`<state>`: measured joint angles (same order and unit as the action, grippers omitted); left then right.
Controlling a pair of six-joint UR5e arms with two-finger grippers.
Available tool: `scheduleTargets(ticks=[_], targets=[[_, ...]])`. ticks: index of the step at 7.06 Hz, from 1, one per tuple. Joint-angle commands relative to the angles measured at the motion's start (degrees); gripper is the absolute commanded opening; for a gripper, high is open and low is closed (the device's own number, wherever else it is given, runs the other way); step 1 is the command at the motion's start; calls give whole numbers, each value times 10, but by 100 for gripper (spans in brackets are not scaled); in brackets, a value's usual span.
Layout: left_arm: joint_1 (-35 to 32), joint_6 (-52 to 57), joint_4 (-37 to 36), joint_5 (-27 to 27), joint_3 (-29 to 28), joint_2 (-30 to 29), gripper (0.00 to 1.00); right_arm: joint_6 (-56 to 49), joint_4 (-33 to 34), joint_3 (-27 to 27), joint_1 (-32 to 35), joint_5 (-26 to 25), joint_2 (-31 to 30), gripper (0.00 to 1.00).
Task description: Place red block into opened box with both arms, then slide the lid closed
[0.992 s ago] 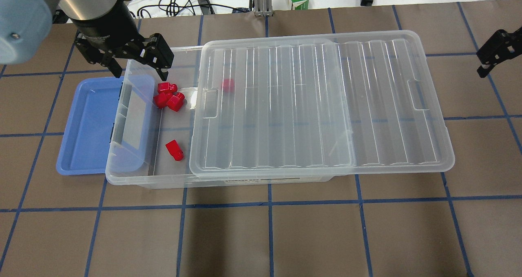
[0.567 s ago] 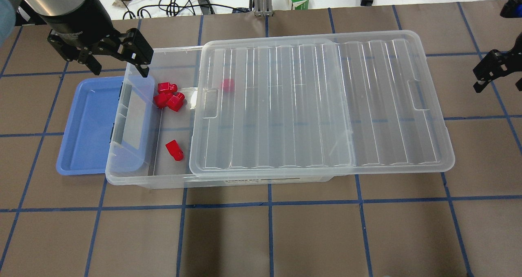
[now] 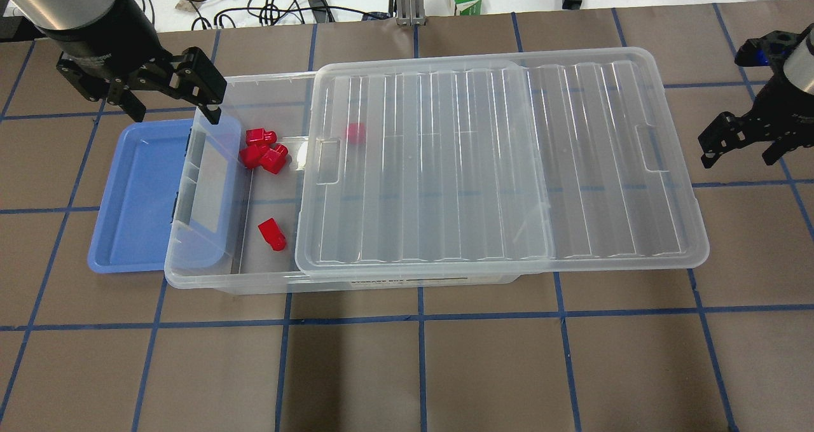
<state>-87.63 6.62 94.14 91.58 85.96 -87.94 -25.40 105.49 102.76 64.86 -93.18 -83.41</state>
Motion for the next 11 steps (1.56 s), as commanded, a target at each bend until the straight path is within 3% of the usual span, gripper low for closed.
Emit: scheduleTargets(ticks=[1,11], targets=[[3,1,-1,-3,2,-2,100,21,2,2,35,5,1,100],[3,-1,-4,-5,1,-7,100,173,40,-3,220,29,8,100]])
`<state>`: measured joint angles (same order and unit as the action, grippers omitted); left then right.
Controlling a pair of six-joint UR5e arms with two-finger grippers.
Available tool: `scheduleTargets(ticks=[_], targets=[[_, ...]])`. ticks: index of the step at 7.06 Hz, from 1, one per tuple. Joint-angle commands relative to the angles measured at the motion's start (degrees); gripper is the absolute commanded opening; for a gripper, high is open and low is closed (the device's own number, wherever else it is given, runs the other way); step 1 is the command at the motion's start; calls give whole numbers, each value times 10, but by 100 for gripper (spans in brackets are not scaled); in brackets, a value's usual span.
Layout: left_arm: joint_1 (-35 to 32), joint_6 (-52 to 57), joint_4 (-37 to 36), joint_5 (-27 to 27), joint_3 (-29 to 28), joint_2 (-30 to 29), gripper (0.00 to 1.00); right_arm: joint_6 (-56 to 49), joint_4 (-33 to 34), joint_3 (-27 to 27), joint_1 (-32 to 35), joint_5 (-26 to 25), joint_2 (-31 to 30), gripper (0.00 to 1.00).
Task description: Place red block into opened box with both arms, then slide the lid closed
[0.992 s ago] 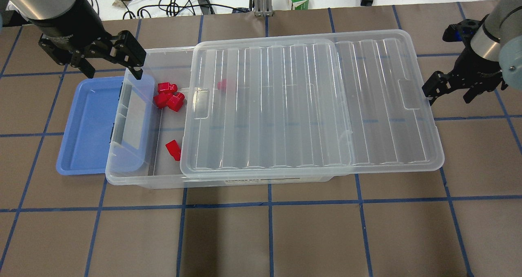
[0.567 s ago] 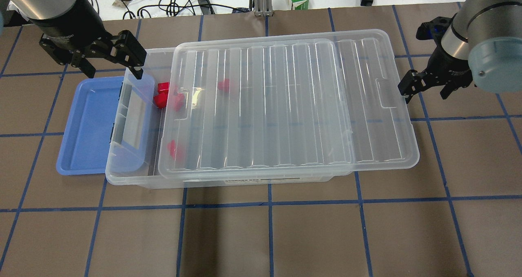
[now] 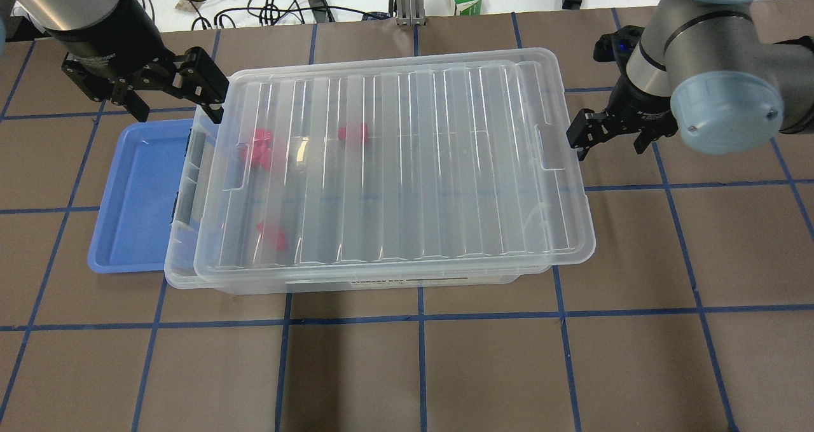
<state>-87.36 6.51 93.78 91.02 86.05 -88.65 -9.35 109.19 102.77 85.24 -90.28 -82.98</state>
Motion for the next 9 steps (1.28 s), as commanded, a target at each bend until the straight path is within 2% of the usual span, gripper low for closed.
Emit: scheduleTargets(ticks=[1,2,3,6,7,9], targets=[[0,0,0,-1,0,1,100,12,6,-4,18,0,4,100],[0,0,-1,-1,0,0,100,9,6,-18,17,-2,4,100],[0,0,0,-1,0,0,100,12,-6,-54,17,-8,1,100],[0,0,0,-1,0,0,100,69,-162,-198,66,-3,-19,100],[0,0,0,-1,0,-1,100,97,-194,-221,94,-3,-20,100],[0,-1,0,-1,0,-1,100,105,-195,-204,106,-2,-25,100]])
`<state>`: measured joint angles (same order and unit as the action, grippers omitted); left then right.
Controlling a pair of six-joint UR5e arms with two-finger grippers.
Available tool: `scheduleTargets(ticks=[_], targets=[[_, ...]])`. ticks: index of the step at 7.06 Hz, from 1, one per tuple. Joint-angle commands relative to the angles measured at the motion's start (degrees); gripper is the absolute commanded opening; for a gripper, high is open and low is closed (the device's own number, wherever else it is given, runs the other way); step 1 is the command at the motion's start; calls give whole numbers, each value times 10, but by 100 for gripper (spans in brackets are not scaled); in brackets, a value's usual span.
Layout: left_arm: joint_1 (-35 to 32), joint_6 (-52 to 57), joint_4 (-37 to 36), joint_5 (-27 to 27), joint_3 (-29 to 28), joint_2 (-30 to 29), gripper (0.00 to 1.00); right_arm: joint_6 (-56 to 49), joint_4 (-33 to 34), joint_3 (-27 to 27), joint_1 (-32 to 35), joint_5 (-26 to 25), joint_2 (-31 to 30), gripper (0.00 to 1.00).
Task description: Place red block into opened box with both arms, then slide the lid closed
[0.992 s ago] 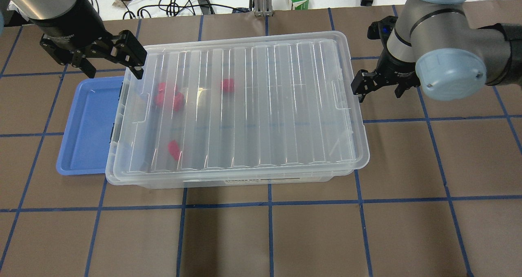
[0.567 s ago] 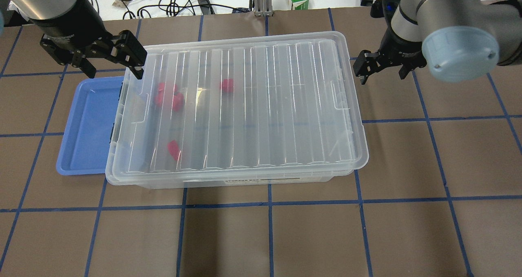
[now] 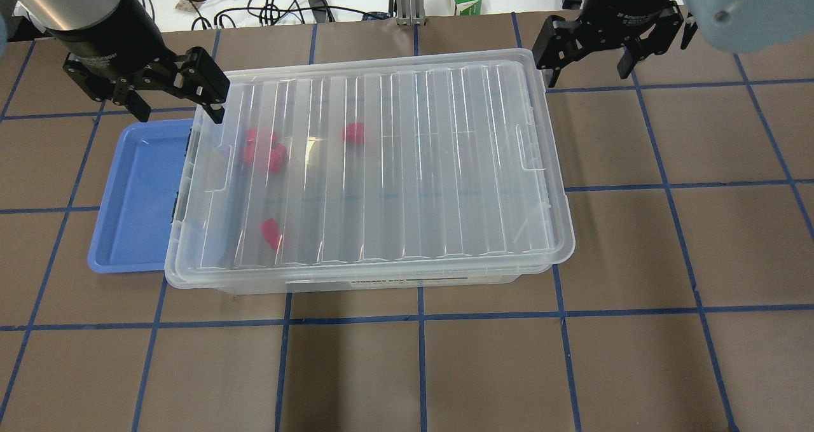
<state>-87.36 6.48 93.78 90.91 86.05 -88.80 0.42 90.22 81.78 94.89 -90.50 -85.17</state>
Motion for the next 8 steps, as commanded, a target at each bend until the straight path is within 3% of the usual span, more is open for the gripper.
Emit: scheduleTargets(ticks=[1,8], targets=[[0,0,0,1,-1,-2,100,6,-4,9,10,0,-11,100],[-4,-1,4,2,-1,-4,100,8,-1,10,10,0,-13,100]])
